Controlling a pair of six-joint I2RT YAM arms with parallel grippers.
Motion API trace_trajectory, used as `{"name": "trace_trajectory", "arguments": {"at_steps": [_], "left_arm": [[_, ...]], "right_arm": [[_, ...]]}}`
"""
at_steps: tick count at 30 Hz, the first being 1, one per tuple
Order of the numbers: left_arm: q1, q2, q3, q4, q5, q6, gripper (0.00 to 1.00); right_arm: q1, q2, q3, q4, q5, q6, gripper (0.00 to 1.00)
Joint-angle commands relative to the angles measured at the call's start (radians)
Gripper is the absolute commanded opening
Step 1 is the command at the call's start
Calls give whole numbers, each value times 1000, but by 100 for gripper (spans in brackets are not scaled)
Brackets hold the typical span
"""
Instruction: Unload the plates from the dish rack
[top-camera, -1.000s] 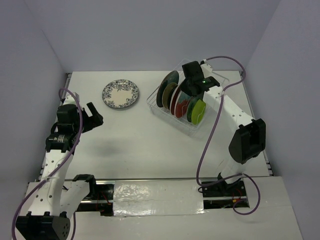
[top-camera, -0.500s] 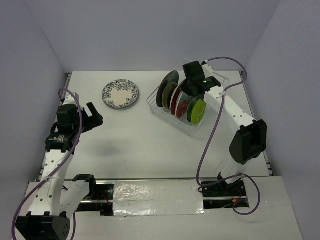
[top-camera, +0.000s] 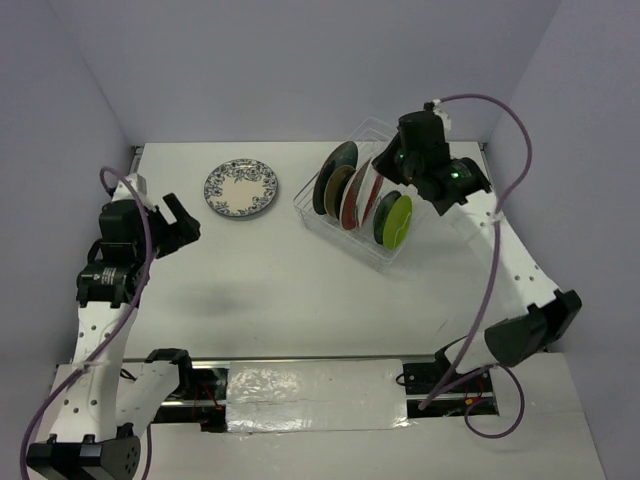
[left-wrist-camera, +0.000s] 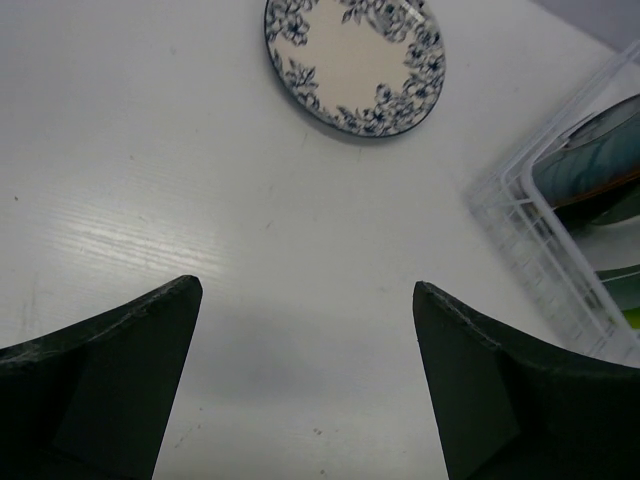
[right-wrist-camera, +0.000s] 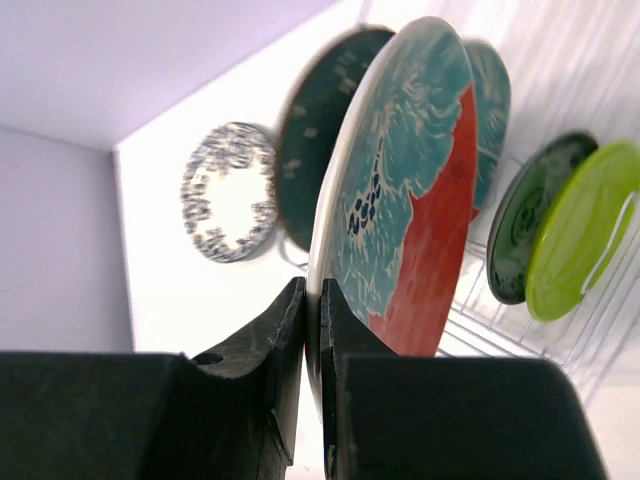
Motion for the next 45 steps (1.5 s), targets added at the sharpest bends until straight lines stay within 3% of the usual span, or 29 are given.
{"name": "trace_trajectory", "arguments": {"at_steps": [1,3,6,7,9,10,11,14,15,20,27,33,36,41,44,45], "left_arm": [[-1,-1,156,-46,-17,-57,99],[-3,16,274,-87,3,-88,99],[-3,52,425,-143,85,-167,99],[-3,65,451,-146,125,-227,99],[-1,74,497,-117,289,-290,99],[-3,77,499,-98,346,-360,100],[-3,77,496,-59,398,-397,99],[-3,65,456,1,555,-505,100],[-3,56,437,12,576,-523,100],[-3,40,376,-55,589,-473,98],[-3,23,295,-163,555,-347,97],[-1,39,227,-112,592,-349,91],[-1,43,196,-71,621,-358,74],[-1,40,160,-69,612,-340,65],[-3,45,130,-60,609,-335,33],[-3,48,127,-60,598,-335,8]], "right_arm": [[13,-156,160,68,-30,-154,0],[24,-172,221,35,-108,-259,0],[134,-153,303,-44,-263,-541,0],[192,-141,361,-84,-224,-716,0],[428,-124,375,-172,-109,-904,0],[518,-129,331,-181,60,-1065,0],[706,-144,277,-166,160,-1147,0],[907,-201,46,-25,471,-1405,0],[972,-201,7,28,503,-1480,0],[1050,-101,22,-38,554,-1526,0],[1113,9,42,141,680,-1695,0],[1137,68,47,256,678,-1775,0],[1148,80,15,387,704,-1862,0],[1151,100,2,532,721,-1941,0],[1156,111,7,558,712,-1947,0],[1156,111,-4,572,711,-1951,0]]}}
